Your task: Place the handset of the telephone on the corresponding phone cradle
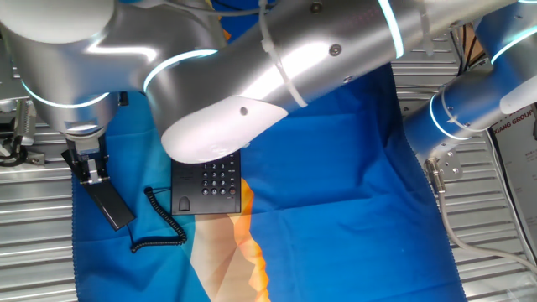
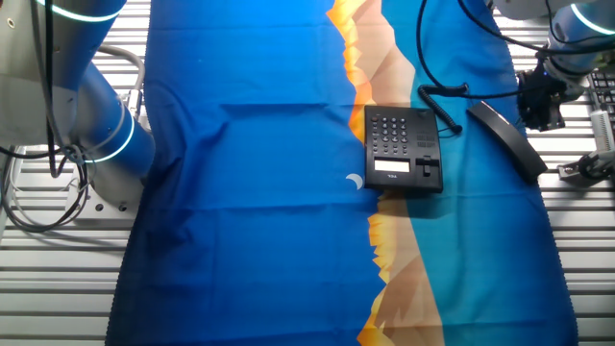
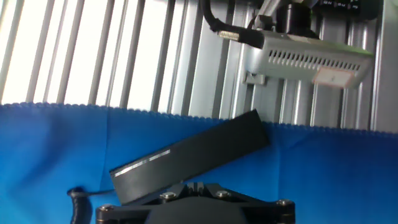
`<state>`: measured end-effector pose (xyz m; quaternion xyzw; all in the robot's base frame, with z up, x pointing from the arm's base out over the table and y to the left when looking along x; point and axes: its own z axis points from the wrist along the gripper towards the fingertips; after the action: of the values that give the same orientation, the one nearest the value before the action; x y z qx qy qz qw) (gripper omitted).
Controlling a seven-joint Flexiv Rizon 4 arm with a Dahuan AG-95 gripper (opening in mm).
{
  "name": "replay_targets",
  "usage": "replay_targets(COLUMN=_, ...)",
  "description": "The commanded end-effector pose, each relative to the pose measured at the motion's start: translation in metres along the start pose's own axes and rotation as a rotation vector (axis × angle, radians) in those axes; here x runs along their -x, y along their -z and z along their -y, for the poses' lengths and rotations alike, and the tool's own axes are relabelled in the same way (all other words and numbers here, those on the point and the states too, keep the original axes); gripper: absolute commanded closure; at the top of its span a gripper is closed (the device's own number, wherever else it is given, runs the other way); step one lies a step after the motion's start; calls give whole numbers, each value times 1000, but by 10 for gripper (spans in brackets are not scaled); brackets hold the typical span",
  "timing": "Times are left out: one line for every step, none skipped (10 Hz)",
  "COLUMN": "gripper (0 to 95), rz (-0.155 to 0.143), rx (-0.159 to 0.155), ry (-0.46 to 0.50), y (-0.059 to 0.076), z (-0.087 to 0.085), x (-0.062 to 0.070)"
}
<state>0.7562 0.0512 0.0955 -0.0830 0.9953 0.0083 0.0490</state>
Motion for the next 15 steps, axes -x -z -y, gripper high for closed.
replay_targets(gripper=950, rz=-5, rx=1, ry=1, y=-1, z=-1, x=3)
replay_targets(gripper=950, rz=-8, rx=0, ry=13, y=-1, z=-1, x=7)
replay_targets(gripper=950, rz=-8, rx=0, ry=13, y=-1, z=-1, x=7)
replay_targets(gripper=950, rz=-12, rx=3, ry=81, y=-2, z=-4, x=10)
replay_targets(gripper=950, rz=-14, rx=5, ry=132, y=-3, z=-6, x=10)
replay_targets(gripper=950, rz=-15, rx=4, ry=162, y=-3, z=-7, x=11)
replay_targets(gripper=950, rz=-16, rx=11, ry=202, y=-5, z=-9, x=11)
replay_targets(gripper=950, rz=-17, rx=10, ry=230, y=-5, z=-11, x=12)
replay_targets(gripper=950, rz=-18, rx=9, ry=238, y=-6, z=-12, x=12)
replay_targets(gripper=950, rz=-18, rx=8, ry=245, y=-7, z=-14, x=13)
replay_targets(gripper=950, rz=-18, rx=10, ry=247, y=-7, z=-14, x=13)
replay_targets(gripper=950, rz=-19, rx=11, ry=251, y=-7, z=-14, x=13)
replay_targets(gripper=950, rz=-18, rx=13, ry=260, y=-7, z=-14, x=13)
replay_targets(gripper=950, rz=-19, rx=13, ry=267, y=-7, z=-14, x=13)
replay_targets(gripper=950, rz=-19, rx=15, ry=269, y=-7, z=-14, x=13)
